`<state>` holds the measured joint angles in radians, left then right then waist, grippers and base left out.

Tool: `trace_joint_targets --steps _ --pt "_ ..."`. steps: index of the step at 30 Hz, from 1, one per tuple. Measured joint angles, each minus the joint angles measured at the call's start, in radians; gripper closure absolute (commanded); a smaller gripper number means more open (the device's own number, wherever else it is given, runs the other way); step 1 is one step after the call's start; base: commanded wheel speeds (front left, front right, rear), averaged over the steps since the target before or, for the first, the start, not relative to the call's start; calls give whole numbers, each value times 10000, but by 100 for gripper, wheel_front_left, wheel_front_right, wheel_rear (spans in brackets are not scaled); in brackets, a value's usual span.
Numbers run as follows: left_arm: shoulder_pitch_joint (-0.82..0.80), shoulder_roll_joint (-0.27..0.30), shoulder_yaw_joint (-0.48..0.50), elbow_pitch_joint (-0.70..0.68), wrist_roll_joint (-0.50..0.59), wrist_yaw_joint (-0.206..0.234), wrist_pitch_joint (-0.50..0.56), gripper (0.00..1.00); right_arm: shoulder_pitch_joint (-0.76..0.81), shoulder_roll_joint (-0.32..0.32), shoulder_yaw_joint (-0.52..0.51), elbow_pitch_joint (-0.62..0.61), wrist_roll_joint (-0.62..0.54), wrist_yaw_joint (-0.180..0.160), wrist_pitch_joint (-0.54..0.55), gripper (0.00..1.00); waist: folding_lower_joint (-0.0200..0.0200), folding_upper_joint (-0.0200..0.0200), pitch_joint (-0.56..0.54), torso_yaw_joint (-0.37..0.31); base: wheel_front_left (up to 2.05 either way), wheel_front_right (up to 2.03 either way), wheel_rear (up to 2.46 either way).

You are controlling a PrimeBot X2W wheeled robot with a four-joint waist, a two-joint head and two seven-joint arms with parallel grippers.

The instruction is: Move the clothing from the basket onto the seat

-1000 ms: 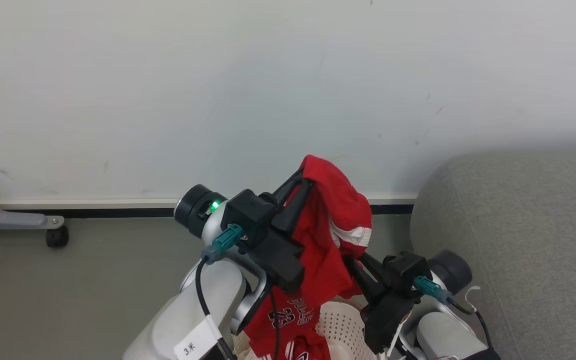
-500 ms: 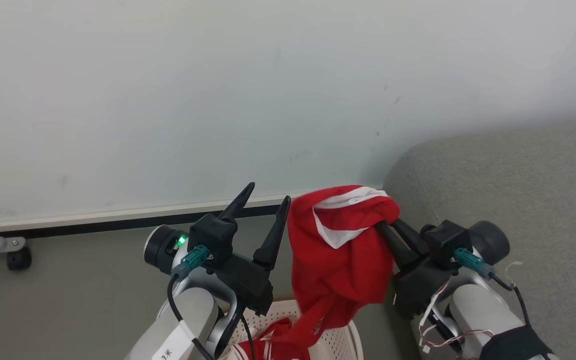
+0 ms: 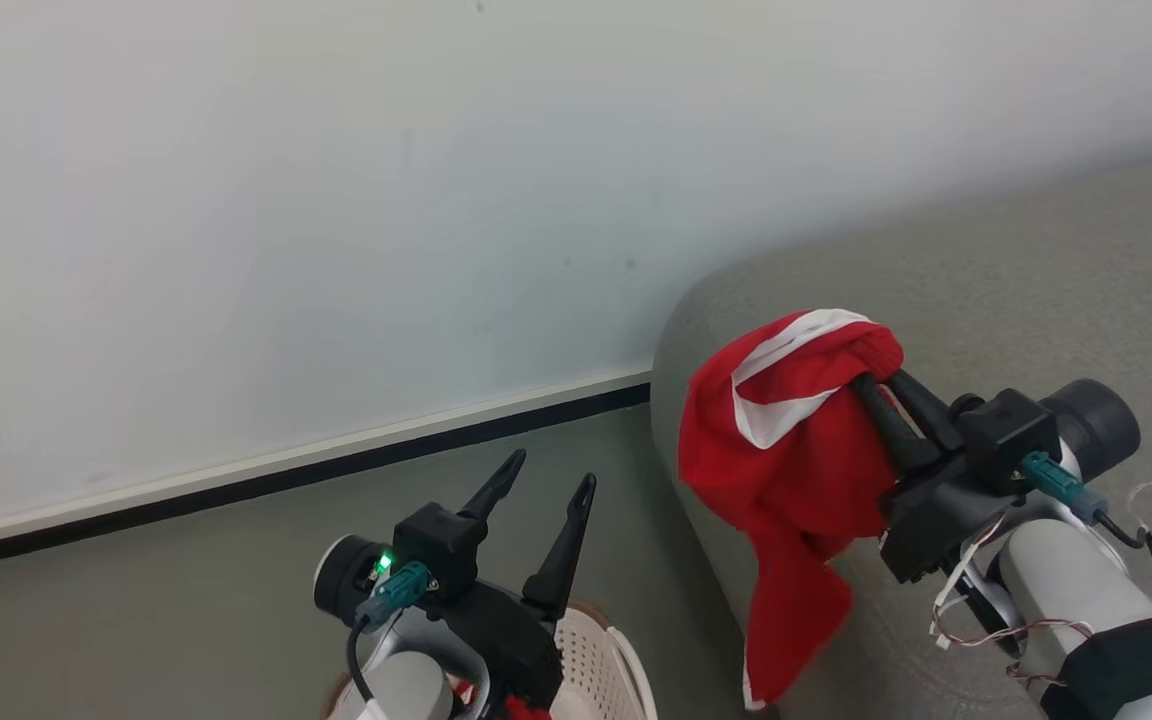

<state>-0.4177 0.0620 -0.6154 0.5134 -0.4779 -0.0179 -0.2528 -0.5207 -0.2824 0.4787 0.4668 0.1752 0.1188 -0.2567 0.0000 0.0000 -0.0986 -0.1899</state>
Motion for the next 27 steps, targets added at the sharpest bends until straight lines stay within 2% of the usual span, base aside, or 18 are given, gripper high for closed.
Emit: trace_joint_targets --steps 8,14,22,27 --pt "481 -82 -288 -132 -140 -8 0 0 33 -581 -270 -788 -4 -56 17 100 0 0 7 -1176 0 0 0" --pt "512 -105 -523 -194 -140 0 0 0 212 -1007 -546 -1325 4 -59 192 100 0 0 124 -1782 0 0 0" --pt "498 -144 -836 -313 -104 4 0 0 123 -1348 -926 -1724 132 -132 487 100 0 0 595 -1897 0 0 0" --pt "455 -138 -1012 -579 -6 104 0 0 -561 -1599 -1312 -1766 405 -125 723 100 0 0 973 -1784 0 0 0"
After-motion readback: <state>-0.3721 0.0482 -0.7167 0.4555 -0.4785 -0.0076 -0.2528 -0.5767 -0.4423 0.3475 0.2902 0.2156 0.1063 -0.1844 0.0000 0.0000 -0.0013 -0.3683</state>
